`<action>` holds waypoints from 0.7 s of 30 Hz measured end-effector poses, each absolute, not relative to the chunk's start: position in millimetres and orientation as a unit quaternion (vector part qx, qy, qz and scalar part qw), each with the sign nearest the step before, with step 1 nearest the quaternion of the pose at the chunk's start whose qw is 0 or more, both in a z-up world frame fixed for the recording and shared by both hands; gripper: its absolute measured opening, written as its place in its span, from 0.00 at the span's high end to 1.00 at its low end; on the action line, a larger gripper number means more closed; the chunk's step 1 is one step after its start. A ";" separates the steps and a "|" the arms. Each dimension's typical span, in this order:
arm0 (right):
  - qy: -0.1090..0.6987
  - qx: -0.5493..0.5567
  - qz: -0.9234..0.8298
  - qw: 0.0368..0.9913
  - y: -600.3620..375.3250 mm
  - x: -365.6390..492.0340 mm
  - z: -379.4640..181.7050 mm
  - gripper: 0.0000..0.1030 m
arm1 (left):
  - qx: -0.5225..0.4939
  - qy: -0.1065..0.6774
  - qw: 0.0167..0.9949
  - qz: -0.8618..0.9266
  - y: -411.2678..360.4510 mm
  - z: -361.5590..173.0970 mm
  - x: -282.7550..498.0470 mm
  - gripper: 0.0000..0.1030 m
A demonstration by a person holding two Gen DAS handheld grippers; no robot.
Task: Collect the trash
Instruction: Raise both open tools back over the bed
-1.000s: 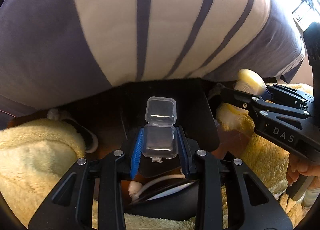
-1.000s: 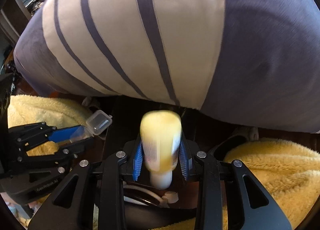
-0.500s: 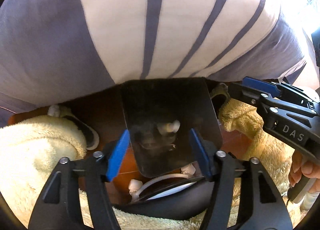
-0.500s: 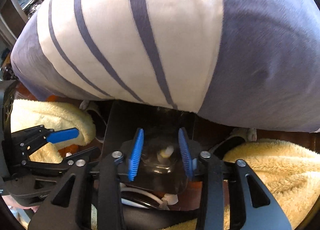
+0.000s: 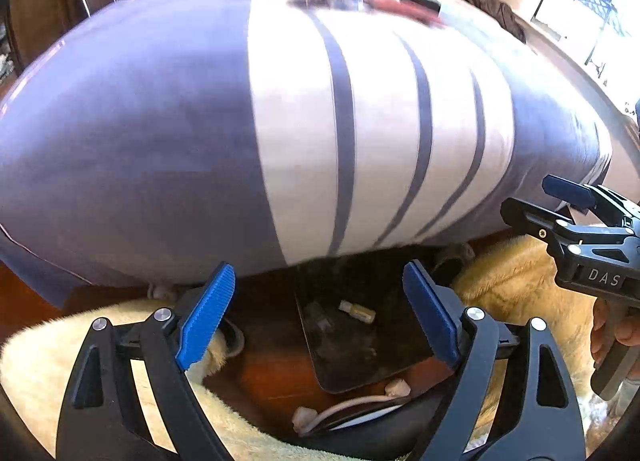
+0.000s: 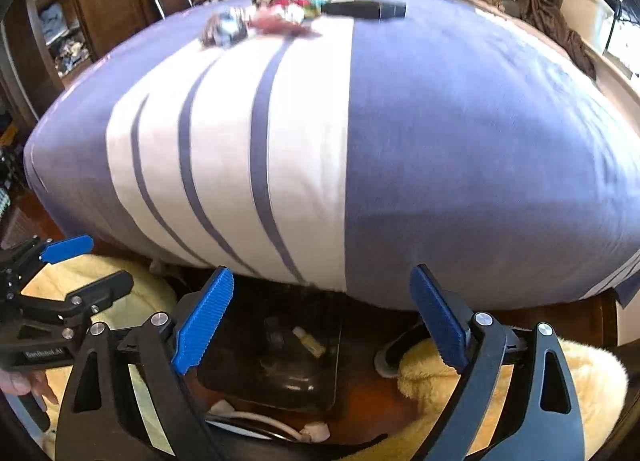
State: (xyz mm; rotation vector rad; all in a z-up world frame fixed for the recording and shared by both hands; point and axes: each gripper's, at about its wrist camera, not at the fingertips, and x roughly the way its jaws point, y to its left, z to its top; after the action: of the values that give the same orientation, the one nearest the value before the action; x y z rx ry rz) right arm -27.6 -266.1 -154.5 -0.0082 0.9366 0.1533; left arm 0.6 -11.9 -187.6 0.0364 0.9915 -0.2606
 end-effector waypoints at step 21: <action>0.394 0.003 0.083 0.915 -259.2 50.1 -98.7 0.11 | 0.041 0.418 0.903 -0.093 -1.2 -122.4 72.7 0.17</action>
State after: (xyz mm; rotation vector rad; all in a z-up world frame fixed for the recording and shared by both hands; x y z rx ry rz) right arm 50.1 -259.2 -98.7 0.0056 0.8116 0.1716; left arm 72.7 -1.2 -122.4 0.0838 0.8650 -0.1927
